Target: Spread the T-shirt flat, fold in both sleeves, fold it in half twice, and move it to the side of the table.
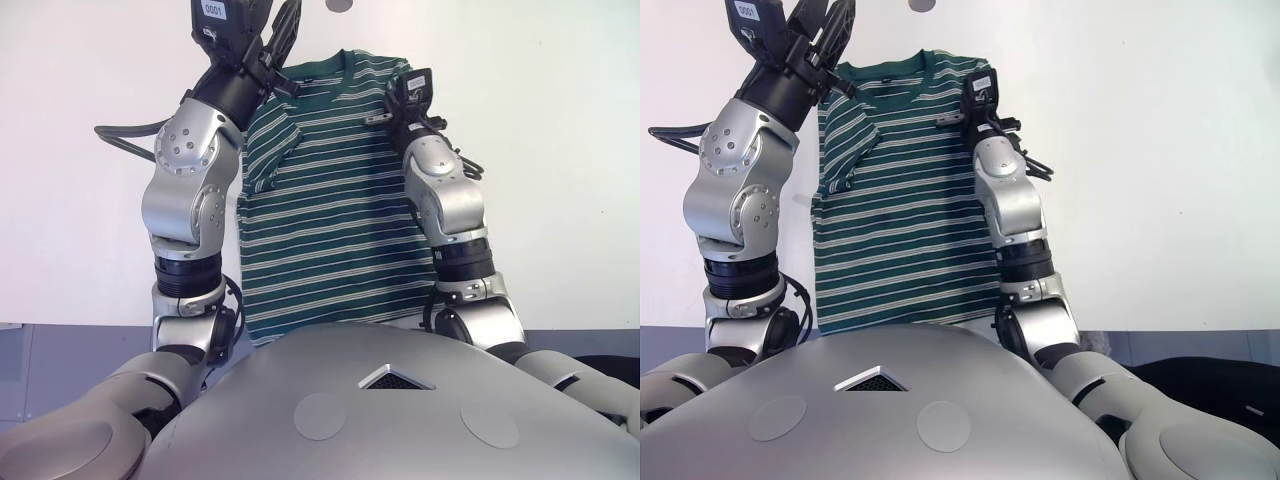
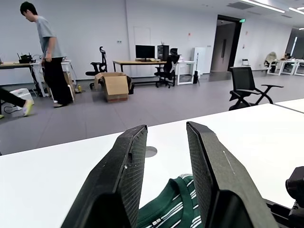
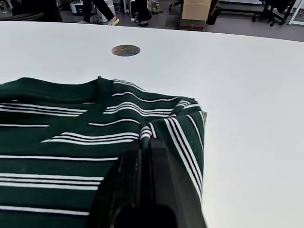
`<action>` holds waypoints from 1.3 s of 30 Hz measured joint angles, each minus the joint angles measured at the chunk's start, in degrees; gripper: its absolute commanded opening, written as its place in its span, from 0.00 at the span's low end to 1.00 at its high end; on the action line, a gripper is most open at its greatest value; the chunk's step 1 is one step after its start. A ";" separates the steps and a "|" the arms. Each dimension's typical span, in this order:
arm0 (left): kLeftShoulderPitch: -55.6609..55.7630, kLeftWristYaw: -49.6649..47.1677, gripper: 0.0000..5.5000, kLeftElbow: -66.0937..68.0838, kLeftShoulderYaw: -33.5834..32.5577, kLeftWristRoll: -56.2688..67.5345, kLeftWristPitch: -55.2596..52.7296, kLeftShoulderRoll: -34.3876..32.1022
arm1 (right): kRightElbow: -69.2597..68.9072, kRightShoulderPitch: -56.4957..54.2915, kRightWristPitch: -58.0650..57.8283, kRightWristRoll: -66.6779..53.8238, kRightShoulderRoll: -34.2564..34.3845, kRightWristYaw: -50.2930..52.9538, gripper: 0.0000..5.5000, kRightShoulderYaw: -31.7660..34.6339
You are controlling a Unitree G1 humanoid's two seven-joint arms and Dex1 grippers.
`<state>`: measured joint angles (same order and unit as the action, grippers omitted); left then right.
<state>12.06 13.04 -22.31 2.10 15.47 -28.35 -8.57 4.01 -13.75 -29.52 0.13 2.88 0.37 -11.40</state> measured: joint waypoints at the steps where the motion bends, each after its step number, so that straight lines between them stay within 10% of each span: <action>1: 0.00 0.00 0.28 0.00 0.01 -0.01 0.01 0.00 | -0.35 0.04 0.00 0.04 0.17 -0.70 0.00 -0.80; 9: -0.02 0.00 0.28 0.22 0.00 -0.28 0.20 0.03 | -2.49 0.74 1.67 2.87 -1.79 -5.87 0.00 -6.85; 20: -0.08 0.17 0.28 0.31 0.02 -0.23 0.23 0.12 | -5.32 0.86 1.09 -0.74 -0.88 -10.70 0.40 -5.54; 26: 2.75 12.04 0.31 0.79 -1.99 3.54 4.16 -6.61 | -24.82 2.80 3.89 -12.42 -5.40 -20.58 0.40 2.68; 31: -9.97 36.63 0.42 3.71 -6.85 1.27 30.07 -25.99 | -34.37 24.25 30.26 3.27 -29.60 -28.86 0.51 7.92; 39: -36.29 52.74 0.51 19.36 -11.64 -2.77 78.84 -37.31 | -15.40 59.12 80.63 15.92 -44.60 -28.68 0.55 24.25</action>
<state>-24.22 65.77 -2.95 -9.54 12.70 50.49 -45.88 -11.39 45.37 51.11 16.05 -41.72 -28.31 12.85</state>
